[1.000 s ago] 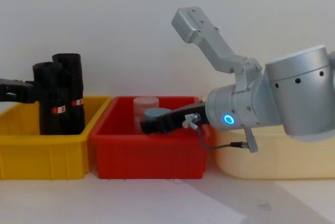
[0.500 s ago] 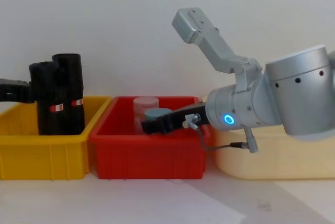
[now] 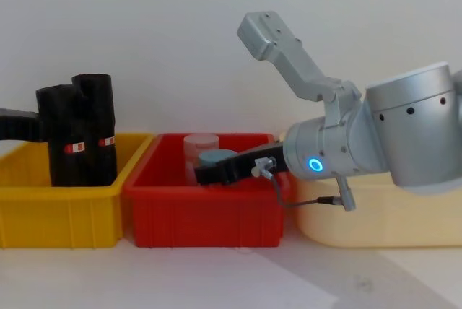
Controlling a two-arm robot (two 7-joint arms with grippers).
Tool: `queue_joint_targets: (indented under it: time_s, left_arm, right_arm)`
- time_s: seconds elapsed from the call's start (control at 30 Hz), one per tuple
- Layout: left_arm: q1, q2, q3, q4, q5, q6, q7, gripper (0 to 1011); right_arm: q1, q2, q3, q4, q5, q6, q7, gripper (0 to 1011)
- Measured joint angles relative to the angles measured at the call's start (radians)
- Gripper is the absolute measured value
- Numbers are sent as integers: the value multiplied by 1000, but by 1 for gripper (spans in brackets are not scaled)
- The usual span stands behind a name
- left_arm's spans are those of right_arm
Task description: Pick up the garbage bag with the one hand and transfer it to the other hand.
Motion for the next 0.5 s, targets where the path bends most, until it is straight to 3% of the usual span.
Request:
queue_joint_targets:
  time_s: [0.5]
  left_arm:
    - [0,0,0,0,0,0,0,440]
  right_arm:
    - [0,0,0,0,0,1,0,665]
